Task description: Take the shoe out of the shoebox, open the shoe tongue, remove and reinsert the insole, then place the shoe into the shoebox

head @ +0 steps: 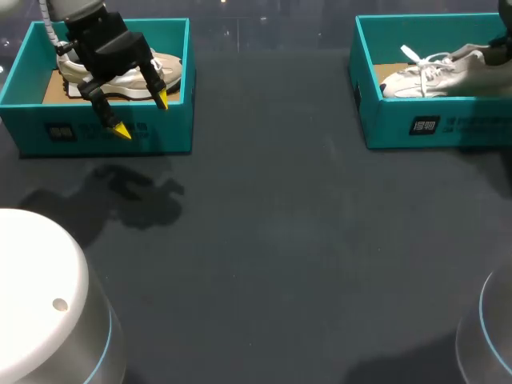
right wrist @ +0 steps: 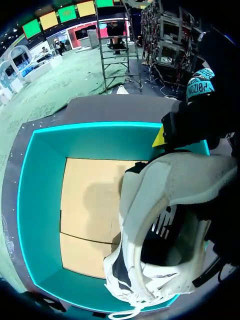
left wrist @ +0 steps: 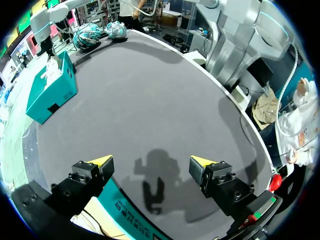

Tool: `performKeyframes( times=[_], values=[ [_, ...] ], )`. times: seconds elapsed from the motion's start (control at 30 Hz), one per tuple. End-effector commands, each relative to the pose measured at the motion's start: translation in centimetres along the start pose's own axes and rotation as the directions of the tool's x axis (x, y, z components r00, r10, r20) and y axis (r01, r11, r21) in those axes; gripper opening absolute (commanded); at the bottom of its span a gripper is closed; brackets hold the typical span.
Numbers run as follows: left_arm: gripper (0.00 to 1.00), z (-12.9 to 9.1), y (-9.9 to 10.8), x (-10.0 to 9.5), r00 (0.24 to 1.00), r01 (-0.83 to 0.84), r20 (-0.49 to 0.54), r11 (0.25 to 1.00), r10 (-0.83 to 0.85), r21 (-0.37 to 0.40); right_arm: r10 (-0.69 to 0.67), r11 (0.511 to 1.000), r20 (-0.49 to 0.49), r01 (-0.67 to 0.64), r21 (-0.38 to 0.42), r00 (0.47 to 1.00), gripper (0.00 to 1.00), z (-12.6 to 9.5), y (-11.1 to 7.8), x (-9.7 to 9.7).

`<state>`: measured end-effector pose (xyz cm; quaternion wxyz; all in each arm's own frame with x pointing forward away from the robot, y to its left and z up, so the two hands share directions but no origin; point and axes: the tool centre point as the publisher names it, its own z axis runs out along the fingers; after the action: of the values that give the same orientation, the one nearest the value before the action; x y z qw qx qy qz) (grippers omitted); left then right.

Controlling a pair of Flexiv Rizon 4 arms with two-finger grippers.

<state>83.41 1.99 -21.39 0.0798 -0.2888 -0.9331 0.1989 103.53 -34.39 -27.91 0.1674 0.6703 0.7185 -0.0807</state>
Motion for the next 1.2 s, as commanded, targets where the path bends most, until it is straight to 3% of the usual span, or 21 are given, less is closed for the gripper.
performKeyframes(
  times=[0.03,0.4,0.9,1.2],
  values=[
    [1.0,0.0,0.0,0.0,1.0,0.0,-0.001,1.0,0.0,-0.002,0.003,1.0,-0.002,-0.003,-0.003,1.0,0.0,0.1,-0.8,0.2],
    [1.0,0.0,0.0,0.0,1.0,0.0,-0.001,1.0,0.0,-0.002,-0.001,1.0,-0.001,0.001,-0.003,1.0,0.0,0.9,-1.9,1.7],
    [1.0,0.0,0.0,0.0,1.0,0.0,-0.001,1.0,0.0,-0.002,0.018,1.0,0.001,-0.018,-0.001,1.0,0.0,3.6,-1.9,3.2],
    [1.0,0.0,0.0,0.0,1.0,0.0,-0.001,1.0,0.0,-0.002,0.068,0.997,-0.009,-0.068,0.023,0.998,0.0,4.3,-1.6,2.1]
  ],
)
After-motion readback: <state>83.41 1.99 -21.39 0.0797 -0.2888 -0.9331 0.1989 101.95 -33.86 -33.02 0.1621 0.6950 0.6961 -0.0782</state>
